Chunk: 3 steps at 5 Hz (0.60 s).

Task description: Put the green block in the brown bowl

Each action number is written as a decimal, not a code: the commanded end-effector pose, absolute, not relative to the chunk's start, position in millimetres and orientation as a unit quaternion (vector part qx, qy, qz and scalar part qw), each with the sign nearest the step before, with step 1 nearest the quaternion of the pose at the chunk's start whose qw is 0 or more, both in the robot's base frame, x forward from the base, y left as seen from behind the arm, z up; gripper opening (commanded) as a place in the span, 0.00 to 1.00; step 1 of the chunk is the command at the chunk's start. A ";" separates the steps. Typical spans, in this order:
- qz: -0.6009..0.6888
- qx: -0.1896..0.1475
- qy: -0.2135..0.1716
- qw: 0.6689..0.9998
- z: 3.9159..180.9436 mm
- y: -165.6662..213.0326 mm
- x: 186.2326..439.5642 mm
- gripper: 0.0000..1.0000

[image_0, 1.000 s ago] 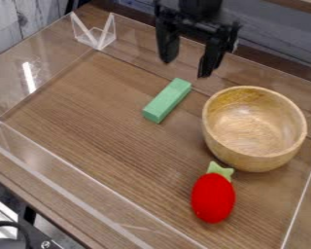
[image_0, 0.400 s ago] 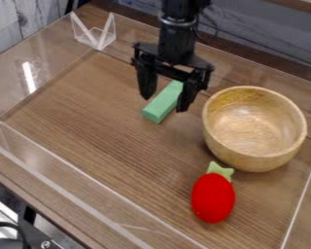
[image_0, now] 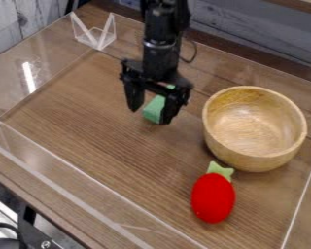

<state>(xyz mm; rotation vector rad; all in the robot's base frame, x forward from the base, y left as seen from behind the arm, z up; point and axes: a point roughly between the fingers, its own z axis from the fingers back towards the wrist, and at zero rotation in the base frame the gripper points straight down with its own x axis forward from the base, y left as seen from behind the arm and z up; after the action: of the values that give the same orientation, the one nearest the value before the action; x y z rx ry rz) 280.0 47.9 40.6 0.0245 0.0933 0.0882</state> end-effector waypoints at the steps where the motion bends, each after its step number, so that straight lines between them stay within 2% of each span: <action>1: 0.044 0.014 0.027 0.999 30.3 54.5 299.5 1.00; 2: 0.049 0.014 0.025 0.998 30.4 56.3 309.9 0.00; 3: 0.004 0.014 0.020 1.000 30.1 47.4 306.9 0.00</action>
<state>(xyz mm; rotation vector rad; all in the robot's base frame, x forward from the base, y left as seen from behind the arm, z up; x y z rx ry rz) 302.1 48.0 18.3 0.0212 0.0828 0.0231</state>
